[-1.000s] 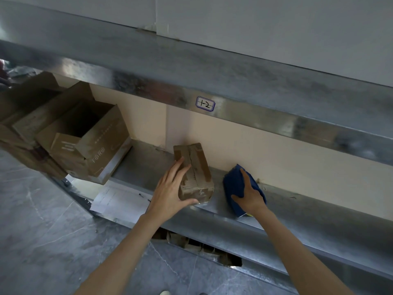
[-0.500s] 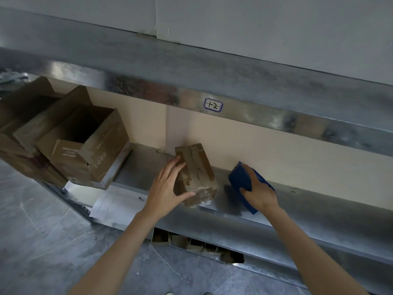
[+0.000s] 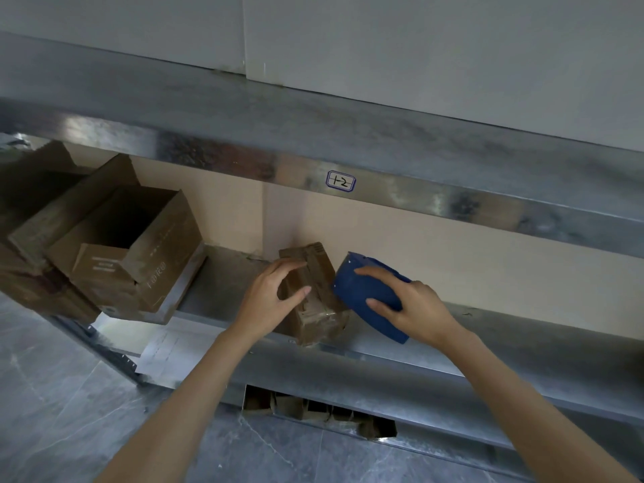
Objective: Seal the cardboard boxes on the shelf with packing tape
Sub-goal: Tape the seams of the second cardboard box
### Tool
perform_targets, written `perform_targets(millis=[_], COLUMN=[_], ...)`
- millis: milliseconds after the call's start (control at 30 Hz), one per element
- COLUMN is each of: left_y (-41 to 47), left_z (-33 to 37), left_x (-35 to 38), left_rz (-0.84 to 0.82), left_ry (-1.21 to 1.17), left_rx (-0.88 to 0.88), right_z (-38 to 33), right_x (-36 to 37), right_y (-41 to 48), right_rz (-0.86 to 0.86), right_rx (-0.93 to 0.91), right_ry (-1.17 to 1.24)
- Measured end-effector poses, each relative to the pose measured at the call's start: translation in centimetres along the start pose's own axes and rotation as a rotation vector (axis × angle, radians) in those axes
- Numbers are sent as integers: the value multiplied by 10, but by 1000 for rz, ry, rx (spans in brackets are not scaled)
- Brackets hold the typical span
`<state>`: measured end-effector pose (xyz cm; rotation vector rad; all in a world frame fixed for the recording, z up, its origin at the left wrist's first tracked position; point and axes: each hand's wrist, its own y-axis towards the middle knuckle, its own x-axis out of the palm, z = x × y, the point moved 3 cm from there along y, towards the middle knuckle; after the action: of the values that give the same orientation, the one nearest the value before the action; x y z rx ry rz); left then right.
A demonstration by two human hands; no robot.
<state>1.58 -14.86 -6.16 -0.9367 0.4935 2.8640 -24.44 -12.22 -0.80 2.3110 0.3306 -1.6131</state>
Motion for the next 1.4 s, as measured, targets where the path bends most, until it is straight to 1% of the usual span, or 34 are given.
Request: perform_targets(millis=[133,233,433,600,833,967,1100,1200,1333,1400], left_y=[10,14,11,7,5,3,2,2,-1,-3], left_z=[-3,-2,6,5,5,9,10,9,11,7], left_x=[-13,-18,-12,-6,-3,0,2,0,-1,-4], left_rz=[-9,-92,-344,-429,-391,-371,-321,-247,-153,-56], left_ry=[-75,-152,-341,-352,-361,-344,-335,-353,-362,-377], left_rx=[-21,-65,-147,-149,-182,-171,-183,-199,-245,-267], right_z=[-20,-29,-36,-43,-45,-47,-46,-44,-40,-38], right_x=[5,11,15,14,16,14,13,10,4,-2], right_y=[0,0,2,4,-3,-5,-7,-6,0,0], right_rz=[3,0,-24,-1,-13,-18,-42,-88,-154,-159], right_rx=[-138,-230,-268,-321,-355,-366,-315,-268,-276,-274], right_ry=[-53,-58,-15,-38,-37,-25,12,38,32,15])
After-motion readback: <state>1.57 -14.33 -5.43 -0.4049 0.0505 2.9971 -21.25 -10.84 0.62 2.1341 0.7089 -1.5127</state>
